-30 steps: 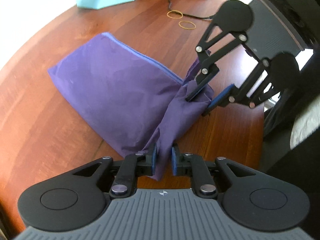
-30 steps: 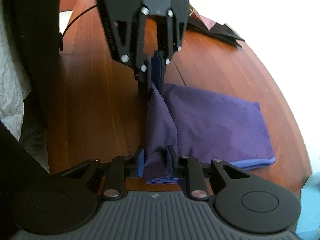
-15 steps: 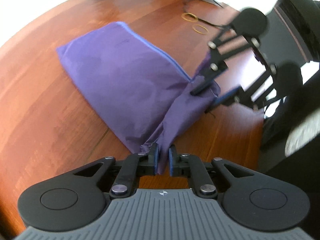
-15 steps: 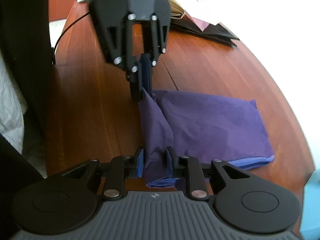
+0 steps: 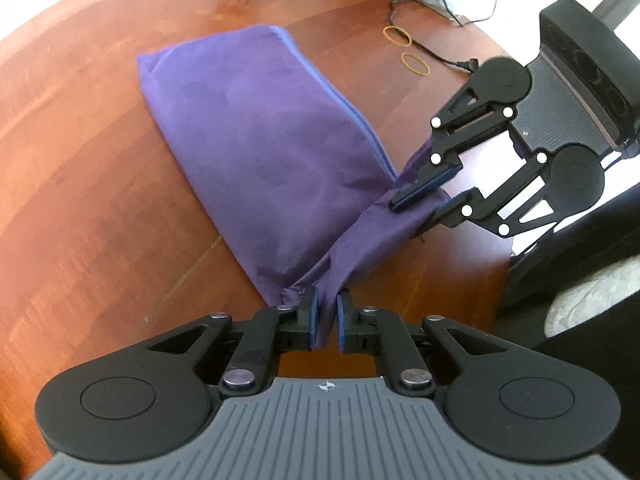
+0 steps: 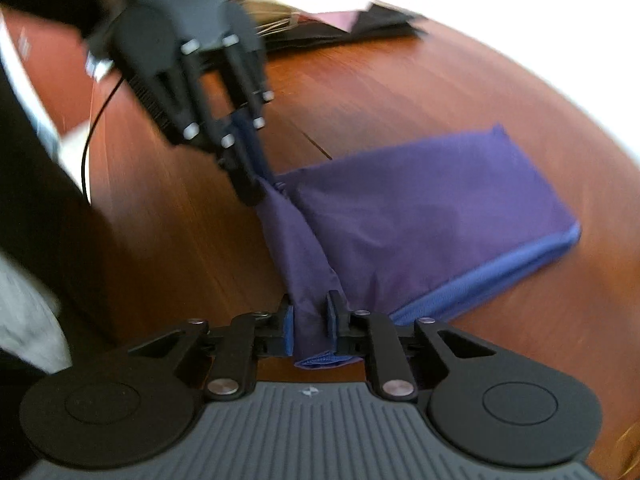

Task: Fold shopping bag

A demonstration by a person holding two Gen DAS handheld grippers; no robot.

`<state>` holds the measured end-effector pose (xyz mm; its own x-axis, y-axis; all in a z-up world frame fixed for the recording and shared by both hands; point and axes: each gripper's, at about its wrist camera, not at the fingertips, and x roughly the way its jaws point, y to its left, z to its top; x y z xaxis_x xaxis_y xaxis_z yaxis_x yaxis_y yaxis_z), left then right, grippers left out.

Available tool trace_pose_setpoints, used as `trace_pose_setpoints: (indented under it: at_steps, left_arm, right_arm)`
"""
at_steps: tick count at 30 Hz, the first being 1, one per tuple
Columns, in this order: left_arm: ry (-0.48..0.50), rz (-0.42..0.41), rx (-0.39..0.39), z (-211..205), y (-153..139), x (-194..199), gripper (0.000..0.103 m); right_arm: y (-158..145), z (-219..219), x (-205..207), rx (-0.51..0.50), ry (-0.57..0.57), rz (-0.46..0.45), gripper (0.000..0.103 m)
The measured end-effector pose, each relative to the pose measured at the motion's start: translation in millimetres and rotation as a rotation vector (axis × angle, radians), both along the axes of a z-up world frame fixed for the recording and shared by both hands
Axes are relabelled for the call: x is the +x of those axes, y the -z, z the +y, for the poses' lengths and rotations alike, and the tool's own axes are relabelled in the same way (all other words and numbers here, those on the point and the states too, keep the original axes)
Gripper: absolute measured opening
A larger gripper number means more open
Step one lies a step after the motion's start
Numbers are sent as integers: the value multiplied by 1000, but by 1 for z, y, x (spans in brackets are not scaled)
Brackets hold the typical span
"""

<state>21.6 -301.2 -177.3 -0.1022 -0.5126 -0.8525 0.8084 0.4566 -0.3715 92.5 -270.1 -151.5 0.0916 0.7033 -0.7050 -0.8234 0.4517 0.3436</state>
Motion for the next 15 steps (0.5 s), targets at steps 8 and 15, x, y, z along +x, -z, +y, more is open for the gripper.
trace_pose_setpoints:
  at_steps: [8, 15]
  left_arm:
    - [-200, 234, -13, 6, 14, 39, 13]
    - [-296, 211, -56, 17, 0, 37, 16]
  right_arm:
    - [24, -21, 47, 113, 188, 402, 17]
    - [42, -46, 51, 167, 284, 603, 13]
